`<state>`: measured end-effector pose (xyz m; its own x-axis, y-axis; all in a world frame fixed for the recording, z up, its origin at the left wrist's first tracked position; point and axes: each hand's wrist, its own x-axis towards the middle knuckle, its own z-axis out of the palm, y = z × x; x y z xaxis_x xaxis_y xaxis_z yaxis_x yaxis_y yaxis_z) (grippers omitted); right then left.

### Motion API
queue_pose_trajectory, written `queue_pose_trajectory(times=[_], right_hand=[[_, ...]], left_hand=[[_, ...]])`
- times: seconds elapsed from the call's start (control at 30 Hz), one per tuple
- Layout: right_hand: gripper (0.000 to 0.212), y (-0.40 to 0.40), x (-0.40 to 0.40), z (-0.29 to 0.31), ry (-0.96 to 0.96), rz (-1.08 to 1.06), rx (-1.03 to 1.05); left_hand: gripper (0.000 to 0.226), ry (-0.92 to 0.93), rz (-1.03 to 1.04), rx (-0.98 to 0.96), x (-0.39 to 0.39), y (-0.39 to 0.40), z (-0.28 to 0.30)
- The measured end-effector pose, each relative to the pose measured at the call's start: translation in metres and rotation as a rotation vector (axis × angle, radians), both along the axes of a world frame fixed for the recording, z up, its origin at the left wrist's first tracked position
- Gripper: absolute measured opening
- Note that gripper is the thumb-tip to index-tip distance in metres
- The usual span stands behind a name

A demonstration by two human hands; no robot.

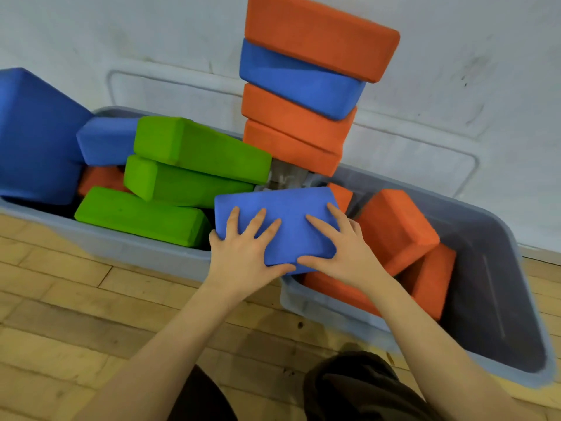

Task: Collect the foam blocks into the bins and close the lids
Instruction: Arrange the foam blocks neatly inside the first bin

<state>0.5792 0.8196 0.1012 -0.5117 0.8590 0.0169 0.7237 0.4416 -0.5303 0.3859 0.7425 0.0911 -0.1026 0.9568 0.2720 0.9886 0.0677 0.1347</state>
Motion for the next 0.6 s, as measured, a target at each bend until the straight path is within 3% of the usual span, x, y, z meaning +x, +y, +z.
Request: queue_pose_trajectory(times=[0.17,0.33,0.43,0.6], right_hand=[[0.068,-0.007,-0.015,0.0,0.176,-0.011,0.103],[0.061,-0.008,-0.028,-0.008,-0.005,0.008,0.108],[0.066,-0.006,-0.023,-0.004,-0.112,0.001,0.164],[0.05,0.007,0.024,-0.003,0.041,-0.261,0.37]], left_hand=[[0.077,0.045,-0.045,0.087,-0.021,-0.001,0.006],[0.077,0.086,-0.03,-0.043,-0.022,-0.005,-0.001],[0.069,0.022,-0.016,0.014,-0.007,-0.002,0.007],[0.053,-0.021,-0.083,0.128,0.031,0.027,0.021]])
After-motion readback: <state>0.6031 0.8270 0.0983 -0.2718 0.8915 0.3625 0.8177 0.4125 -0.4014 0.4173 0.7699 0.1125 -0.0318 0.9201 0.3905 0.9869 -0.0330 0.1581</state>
